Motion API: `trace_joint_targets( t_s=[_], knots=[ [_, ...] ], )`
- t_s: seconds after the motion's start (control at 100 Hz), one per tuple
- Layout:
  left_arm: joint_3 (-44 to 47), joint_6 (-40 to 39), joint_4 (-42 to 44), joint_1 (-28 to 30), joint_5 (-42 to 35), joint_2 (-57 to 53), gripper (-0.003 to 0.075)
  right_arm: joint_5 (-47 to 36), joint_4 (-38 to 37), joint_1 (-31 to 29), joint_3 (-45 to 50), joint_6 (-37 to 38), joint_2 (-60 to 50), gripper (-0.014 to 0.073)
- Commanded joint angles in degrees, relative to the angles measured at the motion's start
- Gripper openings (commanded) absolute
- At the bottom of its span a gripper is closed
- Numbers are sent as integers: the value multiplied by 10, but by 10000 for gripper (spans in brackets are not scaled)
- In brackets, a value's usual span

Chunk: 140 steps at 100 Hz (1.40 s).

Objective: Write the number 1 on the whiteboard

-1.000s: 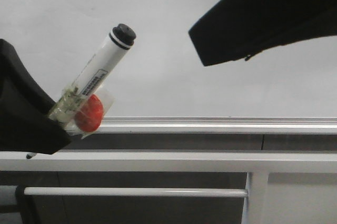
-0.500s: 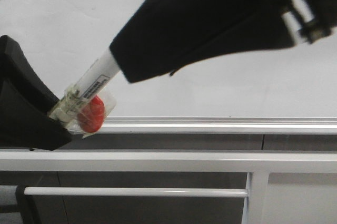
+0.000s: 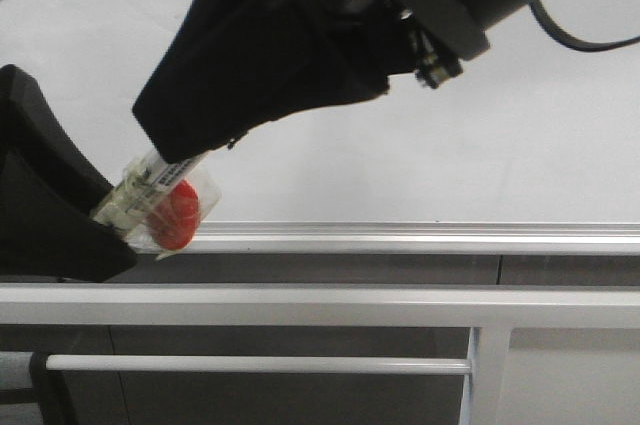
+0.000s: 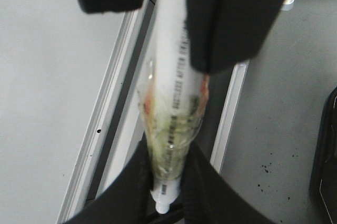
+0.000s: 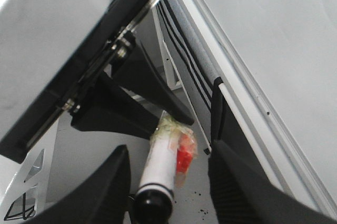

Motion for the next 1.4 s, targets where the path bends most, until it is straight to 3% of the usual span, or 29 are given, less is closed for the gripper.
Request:
trace_joint_targets(
  t_s=[0.0, 0.33, 0.45, 0.54, 0.69, 0.79, 0.94, 1.01, 1.09, 1.26, 1.39],
  knots=[
    [-18, -1, 9, -5, -25, -11, -20, -4, 9, 1, -24, -7, -7, 313],
    [-18, -1, 9, -5, -25, -11, -20, 9, 9, 1, -29, -7, -1, 300],
    [-18, -1, 9, -5, -25, -11, -20, 17, 9, 1, -29, -7, -1, 157],
    [-18, -1, 9, -5, -25, -11, -20, 19, 9, 1, -29, -7, -1, -69],
    [-18, -1, 27, -5, -25, -11, -15, 23, 11, 1, -29, -7, -1, -64],
    [-18, -1, 38, -5, -25, -16, 80, 23, 11, 1, -29, -7, -1, -64],
    [-18, -1, 39, -5, -27, -39, 388, 19, 11, 1, -29, -7, -1, -64],
    [-18, -11, 39, -5, -25, -56, 458, 8, 11, 1, -29, -7, -1, -64],
    [-18, -20, 32, -5, -16, -80, 445, -13, 11, 1, -29, -7, -2, -64],
    [-18, -42, 20, -5, 12, -153, 338, -37, 11, 1, -29, -7, -20, -64],
    [-18, -42, -18, -5, 27, -213, 326, -46, 10, 1, -29, -7, -36, -64]
  ],
)
